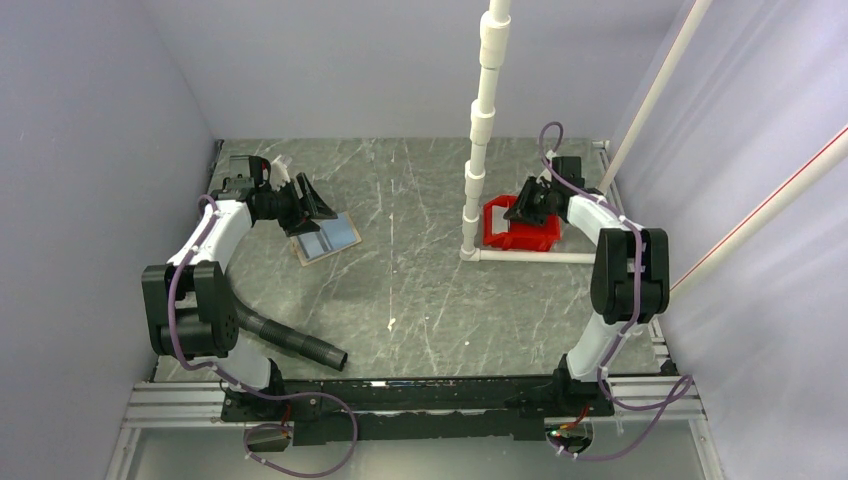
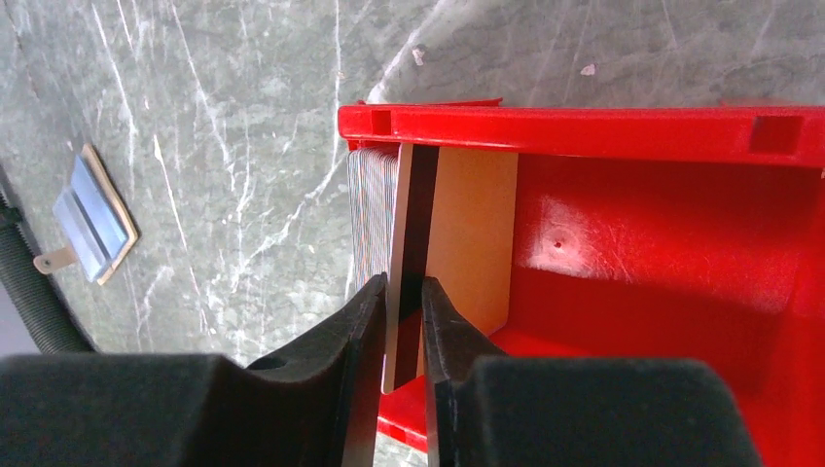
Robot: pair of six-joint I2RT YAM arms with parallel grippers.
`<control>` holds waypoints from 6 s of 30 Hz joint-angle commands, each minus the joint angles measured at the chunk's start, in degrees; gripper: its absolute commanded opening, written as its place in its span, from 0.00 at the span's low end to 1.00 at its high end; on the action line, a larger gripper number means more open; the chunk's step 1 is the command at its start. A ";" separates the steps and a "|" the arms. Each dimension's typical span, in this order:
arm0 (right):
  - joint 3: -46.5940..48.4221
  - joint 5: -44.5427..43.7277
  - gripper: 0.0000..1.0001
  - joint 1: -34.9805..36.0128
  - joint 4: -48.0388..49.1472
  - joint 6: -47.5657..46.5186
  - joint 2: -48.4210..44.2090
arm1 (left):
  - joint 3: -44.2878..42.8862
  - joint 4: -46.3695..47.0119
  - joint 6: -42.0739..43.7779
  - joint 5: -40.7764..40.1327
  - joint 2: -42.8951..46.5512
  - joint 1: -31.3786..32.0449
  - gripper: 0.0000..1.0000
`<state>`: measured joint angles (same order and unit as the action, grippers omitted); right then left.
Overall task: Put the credit cards into the card holder
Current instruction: Pick up the credit card from the storage box, then insert the credit card into the card holder.
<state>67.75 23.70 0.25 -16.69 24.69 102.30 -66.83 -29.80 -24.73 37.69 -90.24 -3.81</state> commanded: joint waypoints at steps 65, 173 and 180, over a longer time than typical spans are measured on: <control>-21.95 26.30 0.00 25.24 30.80 11.34 -54.67 | 19.06 76.62 -35.45 23.55 14.27 26.55 0.81; 44.89 -2.12 0.00 44.31 13.01 4.70 32.01 | -3.82 -4.14 1.09 -10.17 -17.59 -11.79 0.91; 41.89 -1.53 0.00 43.54 14.93 5.11 31.49 | -4.88 -5.87 0.34 -15.08 -20.99 -9.28 0.69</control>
<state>111.02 19.92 43.51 -6.46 28.64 134.91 -70.76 -34.79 -24.88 26.52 -108.90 -14.22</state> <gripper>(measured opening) 0.007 0.756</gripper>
